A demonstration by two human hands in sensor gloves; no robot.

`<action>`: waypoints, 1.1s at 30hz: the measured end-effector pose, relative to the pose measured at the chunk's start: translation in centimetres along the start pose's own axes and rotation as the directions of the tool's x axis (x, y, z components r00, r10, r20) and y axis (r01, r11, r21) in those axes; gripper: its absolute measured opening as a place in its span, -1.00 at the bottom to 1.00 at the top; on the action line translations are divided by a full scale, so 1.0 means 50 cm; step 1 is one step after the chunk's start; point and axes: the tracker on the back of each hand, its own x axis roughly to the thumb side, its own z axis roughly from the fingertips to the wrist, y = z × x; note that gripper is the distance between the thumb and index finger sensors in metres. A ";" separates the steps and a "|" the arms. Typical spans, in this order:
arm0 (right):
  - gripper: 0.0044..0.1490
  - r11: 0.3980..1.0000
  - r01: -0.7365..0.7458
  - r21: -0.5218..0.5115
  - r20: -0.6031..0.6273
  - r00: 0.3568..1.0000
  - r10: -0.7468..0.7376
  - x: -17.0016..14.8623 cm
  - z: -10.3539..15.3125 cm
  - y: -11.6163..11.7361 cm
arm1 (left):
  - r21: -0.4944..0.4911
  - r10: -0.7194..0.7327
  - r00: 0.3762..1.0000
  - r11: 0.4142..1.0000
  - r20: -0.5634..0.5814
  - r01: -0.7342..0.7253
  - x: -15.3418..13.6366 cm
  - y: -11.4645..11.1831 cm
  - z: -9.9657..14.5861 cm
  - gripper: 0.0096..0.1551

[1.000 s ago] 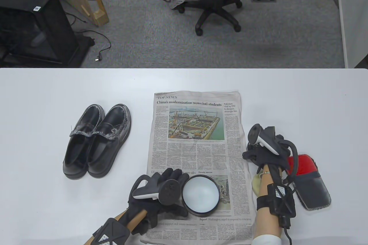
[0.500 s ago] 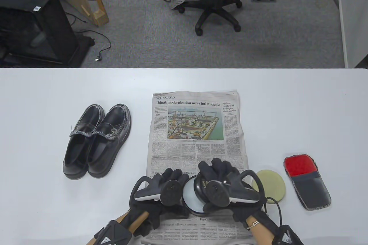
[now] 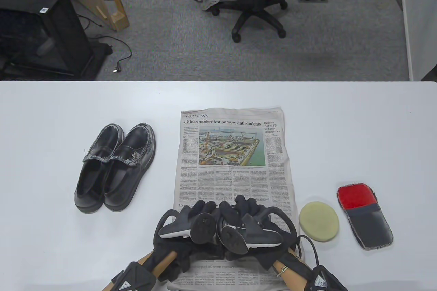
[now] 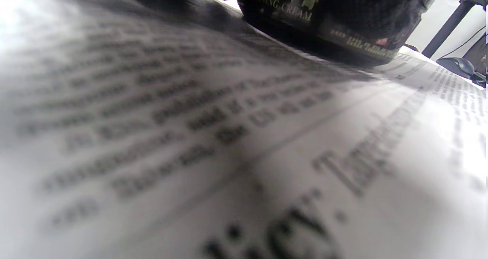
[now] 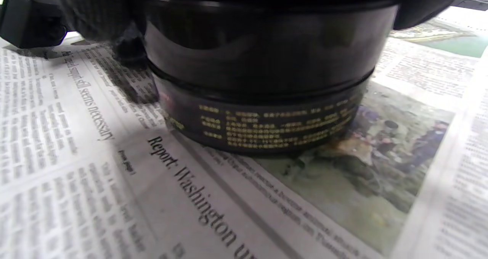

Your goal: Dip and apply leather care cream with polishing sponge on shoes

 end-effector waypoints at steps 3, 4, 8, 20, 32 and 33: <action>0.59 0.999 -0.050 0.000 -0.028 0.998 0.050 0.009 0.001 0.002 | 0.000 -0.004 1.000 1.000 -0.003 0.004 0.000 0.000 0.000 0.34; 0.58 0.998 -0.063 0.006 -0.042 0.997 0.063 0.013 0.002 0.003 | 0.001 -0.003 1.000 1.000 -0.004 0.003 0.000 0.000 0.000 0.34; 0.54 0.997 -0.083 0.005 -0.067 0.994 0.083 0.018 0.007 0.006 | 0.002 -0.004 1.000 1.000 -0.006 0.004 0.001 0.000 0.000 0.34; 0.42 0.998 0.025 0.052 -0.029 0.999 -0.023 0.021 0.011 0.030 | 0.003 -0.015 1.000 1.000 -0.013 0.015 0.003 0.000 0.000 0.34; 0.37 0.995 0.024 -0.098 -0.068 0.997 -0.030 0.027 0.013 0.056 | 0.012 -0.012 1.000 1.000 -0.026 0.012 0.005 -0.002 0.000 0.33; 0.37 0.993 0.006 -0.114 -0.093 0.996 -0.017 0.033 0.012 0.055 | 0.013 -0.014 0.999 1.000 -0.028 0.014 0.005 -0.003 0.000 0.33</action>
